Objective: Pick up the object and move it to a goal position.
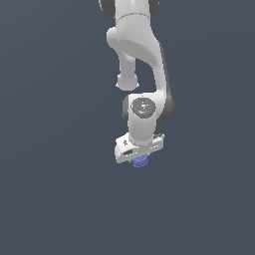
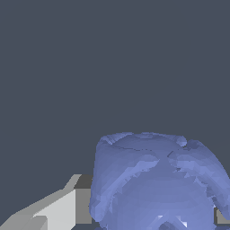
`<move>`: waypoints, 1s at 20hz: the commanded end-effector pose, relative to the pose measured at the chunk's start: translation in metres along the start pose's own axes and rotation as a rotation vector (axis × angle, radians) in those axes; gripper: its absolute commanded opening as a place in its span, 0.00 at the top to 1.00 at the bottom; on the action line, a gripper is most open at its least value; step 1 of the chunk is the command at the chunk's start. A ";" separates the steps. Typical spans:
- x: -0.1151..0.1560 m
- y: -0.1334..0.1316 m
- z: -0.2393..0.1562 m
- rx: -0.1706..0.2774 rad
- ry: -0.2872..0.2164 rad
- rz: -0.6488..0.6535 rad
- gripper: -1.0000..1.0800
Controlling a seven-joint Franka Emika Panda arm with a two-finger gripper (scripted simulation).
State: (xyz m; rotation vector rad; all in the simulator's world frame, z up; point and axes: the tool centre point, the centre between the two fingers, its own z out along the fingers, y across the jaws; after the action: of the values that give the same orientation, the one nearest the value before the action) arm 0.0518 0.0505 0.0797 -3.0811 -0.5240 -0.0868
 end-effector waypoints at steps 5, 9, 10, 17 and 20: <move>-0.002 0.031 -0.037 0.006 0.053 -0.084 1.00; -0.003 0.050 -0.061 0.011 0.086 -0.137 1.00; -0.004 0.055 -0.066 0.012 0.094 -0.150 1.00; -0.004 0.088 -0.105 0.022 0.150 -0.239 1.00; -0.005 0.102 -0.121 0.026 0.174 -0.277 1.00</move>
State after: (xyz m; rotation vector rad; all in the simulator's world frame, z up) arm 0.0731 -0.0433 0.1914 -2.9312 -0.8989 -0.3252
